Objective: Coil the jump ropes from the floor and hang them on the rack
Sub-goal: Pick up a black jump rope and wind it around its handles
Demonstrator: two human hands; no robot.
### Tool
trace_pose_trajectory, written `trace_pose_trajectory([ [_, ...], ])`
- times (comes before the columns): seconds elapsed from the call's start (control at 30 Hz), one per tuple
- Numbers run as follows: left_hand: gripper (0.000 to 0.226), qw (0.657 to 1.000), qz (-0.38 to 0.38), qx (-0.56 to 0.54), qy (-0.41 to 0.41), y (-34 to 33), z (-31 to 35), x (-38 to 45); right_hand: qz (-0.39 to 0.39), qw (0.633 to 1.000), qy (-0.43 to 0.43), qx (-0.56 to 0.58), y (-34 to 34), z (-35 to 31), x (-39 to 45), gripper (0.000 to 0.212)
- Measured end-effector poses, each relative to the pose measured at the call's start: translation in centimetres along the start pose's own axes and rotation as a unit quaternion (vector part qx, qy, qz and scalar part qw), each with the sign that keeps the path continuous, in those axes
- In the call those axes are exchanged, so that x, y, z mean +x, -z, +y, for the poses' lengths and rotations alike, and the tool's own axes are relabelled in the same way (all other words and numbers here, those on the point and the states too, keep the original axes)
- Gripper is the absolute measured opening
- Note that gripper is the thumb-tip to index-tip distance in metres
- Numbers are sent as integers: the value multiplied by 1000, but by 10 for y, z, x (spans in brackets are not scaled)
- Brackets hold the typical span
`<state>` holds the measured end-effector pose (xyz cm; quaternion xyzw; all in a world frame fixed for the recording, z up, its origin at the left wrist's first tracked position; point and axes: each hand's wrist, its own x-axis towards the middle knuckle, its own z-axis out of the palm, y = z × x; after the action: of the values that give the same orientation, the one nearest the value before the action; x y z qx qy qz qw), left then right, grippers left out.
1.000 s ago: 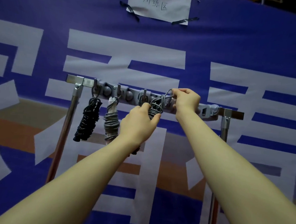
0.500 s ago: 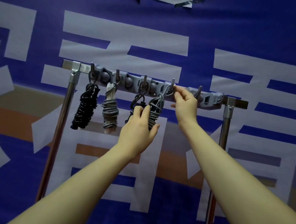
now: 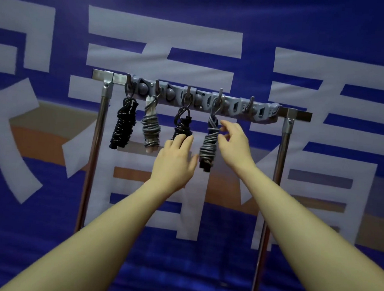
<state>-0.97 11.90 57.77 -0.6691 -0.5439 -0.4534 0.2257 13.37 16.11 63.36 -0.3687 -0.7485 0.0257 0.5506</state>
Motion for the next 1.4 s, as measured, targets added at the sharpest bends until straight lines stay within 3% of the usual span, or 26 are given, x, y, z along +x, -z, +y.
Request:
trace_pose_trajectory([
  [0.3, 39, 998, -55, 29, 12, 20, -9, -100, -89, 987, 5, -135, -18, 21, -153, 36],
  [0.63, 37, 980, -167, -5, 106, -26, -38, -269, -189, 969, -115, -110, -69, 74, -312, 25],
  [0.8, 49, 958, -244, -31, 145, -67, -48, -341, -259, 947, -162, -95, -102, 111, -382, 21],
  [1.03, 31, 912, -360, -18, 198, -121, -66, -436, -390, 887, -237, -73, -144, 158, -488, 21],
  [1.2, 33, 876, -443, -19, 189, -155, -89, -499, -445, 856, -254, -67, -184, 178, -555, 21],
  [1.3, 46, 844, -515, -19, 151, -169, -102, -532, -494, 826, -257, -88, -206, 184, -587, 34],
  [1.4, 46, 793, -585, 14, 168, -179, -114, -554, -539, 791, -270, -105, -226, 188, -607, 49],
])
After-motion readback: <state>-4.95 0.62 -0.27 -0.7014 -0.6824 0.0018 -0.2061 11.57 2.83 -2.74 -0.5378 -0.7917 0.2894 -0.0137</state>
